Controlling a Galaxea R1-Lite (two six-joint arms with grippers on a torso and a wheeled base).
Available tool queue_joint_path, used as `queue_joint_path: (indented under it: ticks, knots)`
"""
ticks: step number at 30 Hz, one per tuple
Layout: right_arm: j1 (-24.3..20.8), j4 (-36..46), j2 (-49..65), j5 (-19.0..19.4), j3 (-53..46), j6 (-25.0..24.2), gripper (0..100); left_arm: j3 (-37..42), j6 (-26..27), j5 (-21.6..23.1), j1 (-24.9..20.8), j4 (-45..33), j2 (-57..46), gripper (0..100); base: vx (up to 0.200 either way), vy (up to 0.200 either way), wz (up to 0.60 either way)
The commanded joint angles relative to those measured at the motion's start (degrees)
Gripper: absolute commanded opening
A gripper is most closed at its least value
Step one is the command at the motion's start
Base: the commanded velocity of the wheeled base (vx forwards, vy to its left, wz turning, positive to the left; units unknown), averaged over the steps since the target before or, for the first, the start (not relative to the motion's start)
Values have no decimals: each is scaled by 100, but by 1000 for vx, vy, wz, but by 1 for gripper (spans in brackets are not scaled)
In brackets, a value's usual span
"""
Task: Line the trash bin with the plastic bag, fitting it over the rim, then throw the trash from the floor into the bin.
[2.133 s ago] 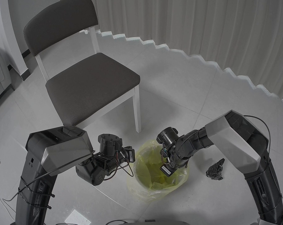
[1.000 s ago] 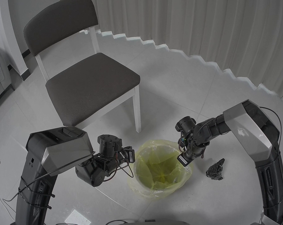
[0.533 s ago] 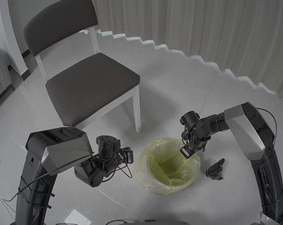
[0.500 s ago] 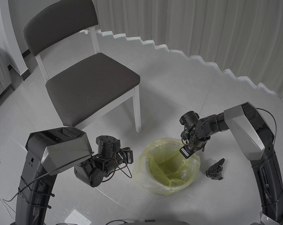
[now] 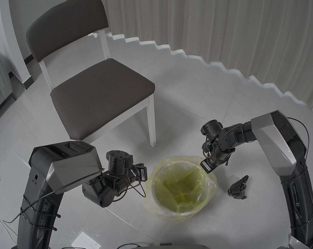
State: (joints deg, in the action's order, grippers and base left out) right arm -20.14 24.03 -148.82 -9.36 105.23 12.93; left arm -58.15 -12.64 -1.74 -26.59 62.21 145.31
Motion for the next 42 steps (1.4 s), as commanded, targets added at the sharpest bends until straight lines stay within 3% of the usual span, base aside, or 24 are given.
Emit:
queue_joint_path:
  ticks: [1, 29, 42]
  knots:
    - [-16, 5, 134, 5, -38, -1, 0, 5, -1, -1, -4, 2, 6, 0, 0, 0, 0]
    - [-69, -3, -991, 216, 936, -230, 0, 102, -1, -1, 13, 90, 50, 0, 0, 0, 0]
    - [212, -21, -964, 277, 936, -397, 0, 146, -1, -1, 31, 204, 120, 0, 0, 0, 0]
